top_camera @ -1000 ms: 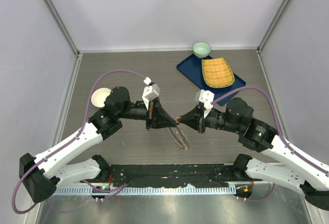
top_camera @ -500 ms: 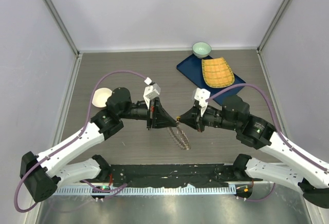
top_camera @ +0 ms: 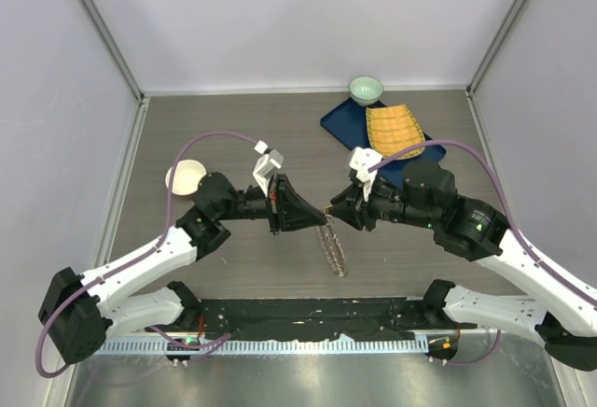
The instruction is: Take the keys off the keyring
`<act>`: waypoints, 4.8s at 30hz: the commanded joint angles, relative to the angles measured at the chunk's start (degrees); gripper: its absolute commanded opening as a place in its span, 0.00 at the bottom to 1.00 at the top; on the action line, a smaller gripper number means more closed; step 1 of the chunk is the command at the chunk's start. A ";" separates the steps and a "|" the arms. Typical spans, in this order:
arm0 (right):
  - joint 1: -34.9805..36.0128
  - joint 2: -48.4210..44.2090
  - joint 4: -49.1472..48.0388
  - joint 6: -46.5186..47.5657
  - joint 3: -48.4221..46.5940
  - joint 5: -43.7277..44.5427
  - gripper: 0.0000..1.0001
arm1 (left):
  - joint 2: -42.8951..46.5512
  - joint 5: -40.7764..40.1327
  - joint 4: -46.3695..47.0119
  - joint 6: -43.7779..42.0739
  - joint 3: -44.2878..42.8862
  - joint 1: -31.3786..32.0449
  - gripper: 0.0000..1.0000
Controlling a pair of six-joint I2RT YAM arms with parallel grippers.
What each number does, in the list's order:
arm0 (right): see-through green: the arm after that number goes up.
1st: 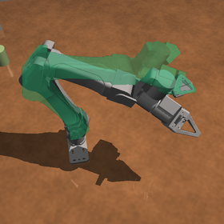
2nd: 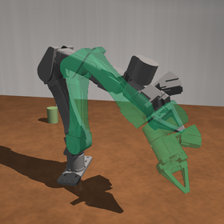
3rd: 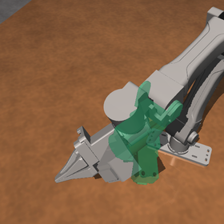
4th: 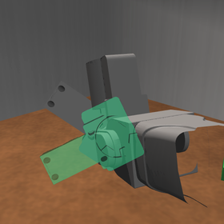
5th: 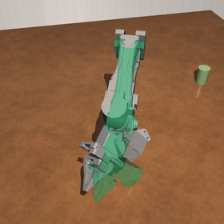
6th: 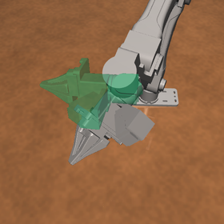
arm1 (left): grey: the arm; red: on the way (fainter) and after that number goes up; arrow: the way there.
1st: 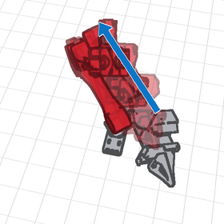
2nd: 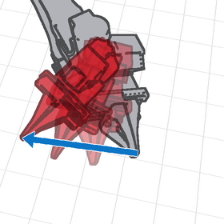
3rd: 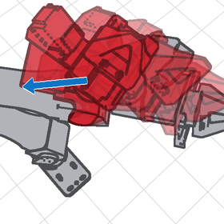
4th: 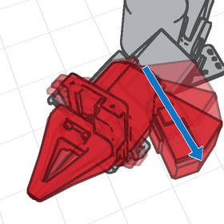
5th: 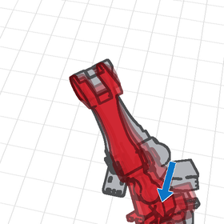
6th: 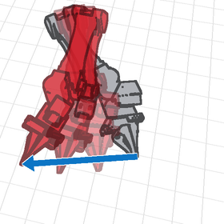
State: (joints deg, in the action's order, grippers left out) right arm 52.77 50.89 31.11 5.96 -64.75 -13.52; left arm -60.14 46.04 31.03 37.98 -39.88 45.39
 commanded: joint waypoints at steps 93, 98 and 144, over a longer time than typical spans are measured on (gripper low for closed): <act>-2.68 -5.19 -0.53 -22.48 -2.05 -0.10 0.27 | -6.04 -3.42 34.89 17.30 2.61 0.67 0.00; -3.29 -5.63 -1.32 -22.39 -1.08 -1.24 0.23 | -6.74 -3.06 36.12 18.10 2.79 0.67 0.00; -5.22 -0.53 15.11 -11.06 -7.84 -12.49 0.01 | 5.73 -6.39 -14.13 -21.35 -5.03 0.58 0.74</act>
State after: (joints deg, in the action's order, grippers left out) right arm 47.75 50.59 42.65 -8.62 -68.01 -23.57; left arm -58.26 44.05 26.13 26.89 -43.27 45.78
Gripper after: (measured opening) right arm 0.013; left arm 0.736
